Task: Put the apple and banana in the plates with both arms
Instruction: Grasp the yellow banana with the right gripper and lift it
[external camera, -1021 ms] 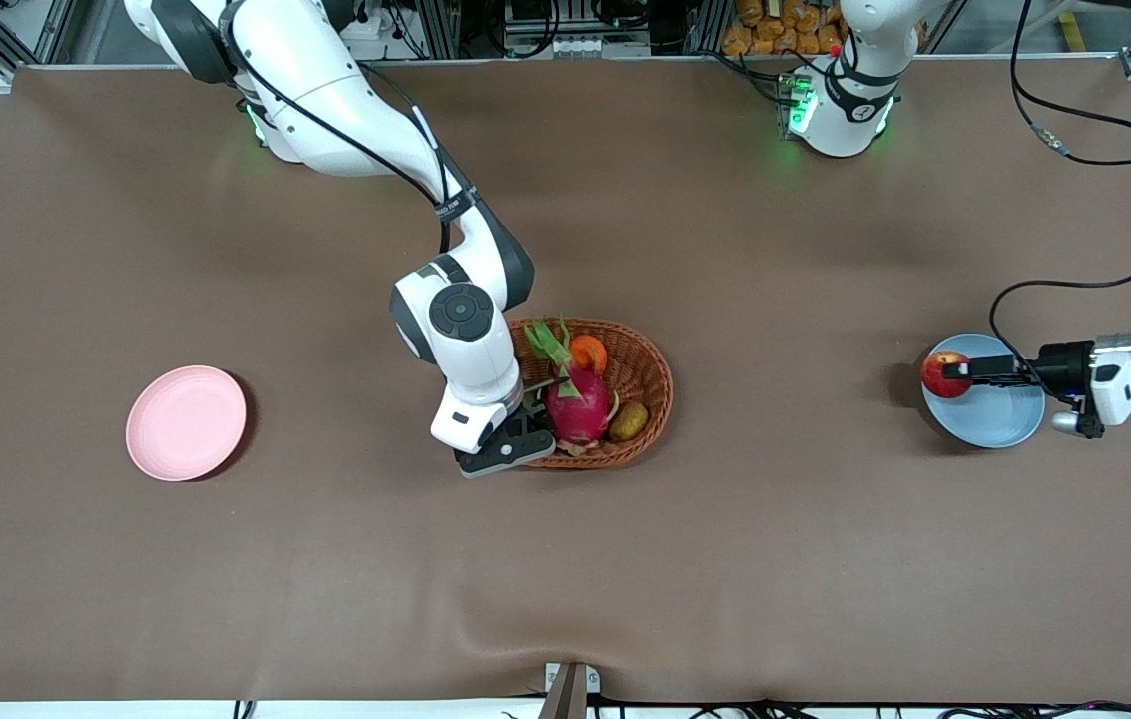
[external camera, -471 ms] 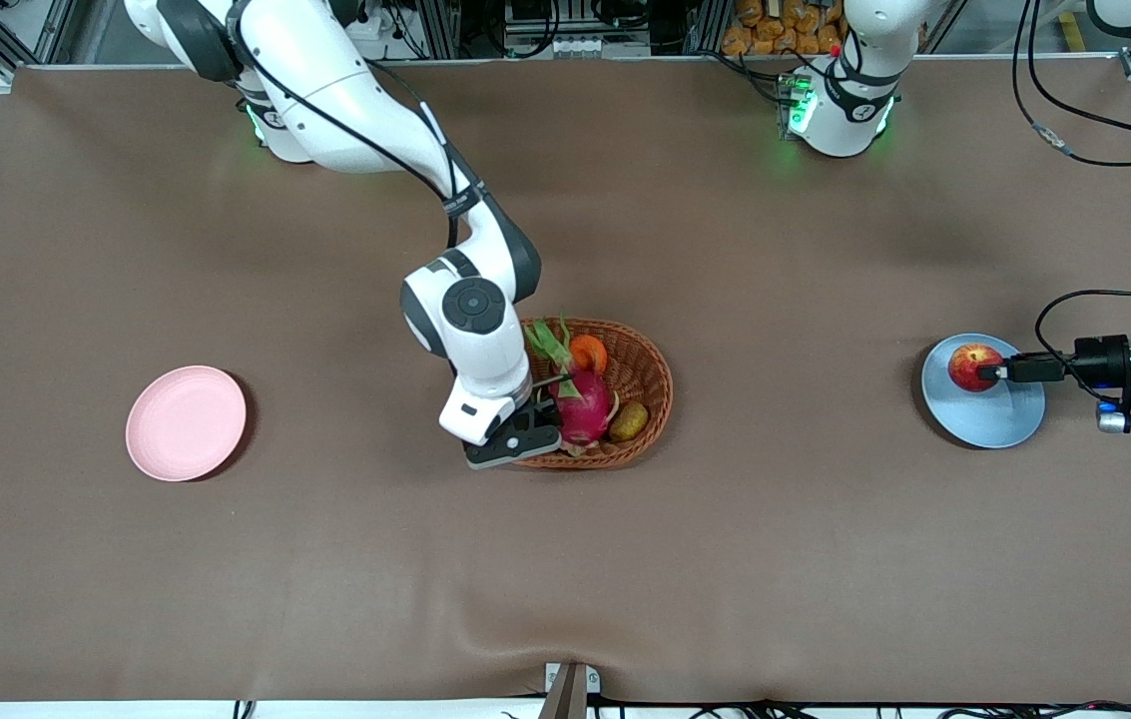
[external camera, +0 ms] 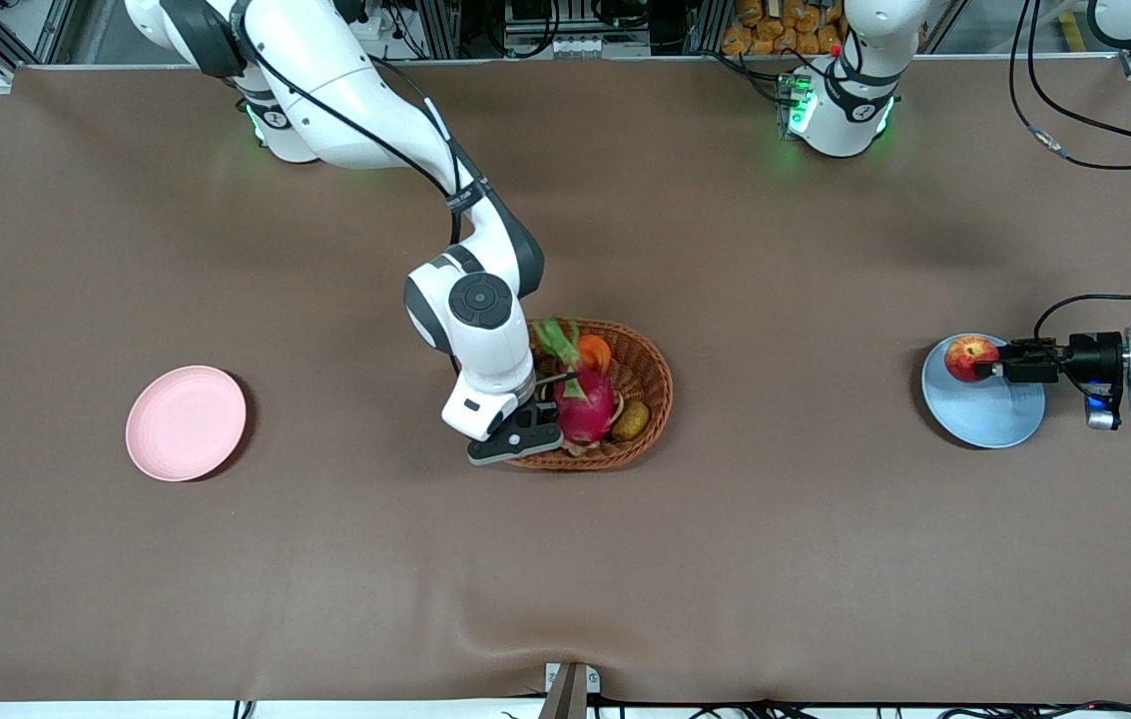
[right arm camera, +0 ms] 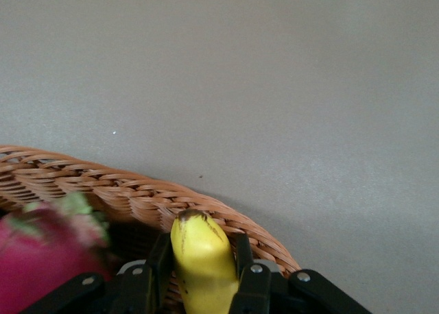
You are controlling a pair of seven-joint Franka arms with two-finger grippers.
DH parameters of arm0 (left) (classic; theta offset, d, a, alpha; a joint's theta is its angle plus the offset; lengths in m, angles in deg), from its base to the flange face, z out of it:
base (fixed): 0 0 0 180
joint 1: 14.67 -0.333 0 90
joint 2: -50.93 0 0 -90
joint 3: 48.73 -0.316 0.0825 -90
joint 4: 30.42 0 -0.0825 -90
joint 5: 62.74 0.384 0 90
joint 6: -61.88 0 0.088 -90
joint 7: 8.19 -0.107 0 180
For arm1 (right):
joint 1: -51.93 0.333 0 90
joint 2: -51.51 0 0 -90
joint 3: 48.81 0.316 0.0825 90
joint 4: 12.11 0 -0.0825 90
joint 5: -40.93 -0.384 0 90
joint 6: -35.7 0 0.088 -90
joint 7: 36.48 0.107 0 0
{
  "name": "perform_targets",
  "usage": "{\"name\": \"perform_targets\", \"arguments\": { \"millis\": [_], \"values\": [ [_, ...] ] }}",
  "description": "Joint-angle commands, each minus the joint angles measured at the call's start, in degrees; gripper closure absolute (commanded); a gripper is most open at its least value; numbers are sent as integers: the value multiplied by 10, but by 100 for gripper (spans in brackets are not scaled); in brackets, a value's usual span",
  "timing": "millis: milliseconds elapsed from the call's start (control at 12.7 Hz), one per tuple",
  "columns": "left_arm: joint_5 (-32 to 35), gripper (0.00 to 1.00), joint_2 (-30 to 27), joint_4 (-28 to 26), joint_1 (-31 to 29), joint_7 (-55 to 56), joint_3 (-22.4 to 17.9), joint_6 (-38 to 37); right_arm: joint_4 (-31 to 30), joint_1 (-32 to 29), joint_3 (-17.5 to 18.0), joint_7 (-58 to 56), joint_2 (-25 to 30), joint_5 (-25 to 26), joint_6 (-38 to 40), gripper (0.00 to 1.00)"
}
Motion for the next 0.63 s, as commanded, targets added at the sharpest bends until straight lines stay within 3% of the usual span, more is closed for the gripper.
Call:
{"name": "perform_targets", "arguments": {
  "millis": [0, 236, 550],
  "values": [
    [21, 81, 11, 29, -2, 14, -1, -21, -6, 5, -10, 15, 5, 24, 3, 96],
    [34, 58, 26, 44, -6, 9, -1, -21, -5, 5, -10, 14, 7, 24, 3, 100],
    [36, 48, 42, 55, -6, 8, -1, -19, 2, 6, -10, -18, 50, 25, 60, 100]
  ]
}}
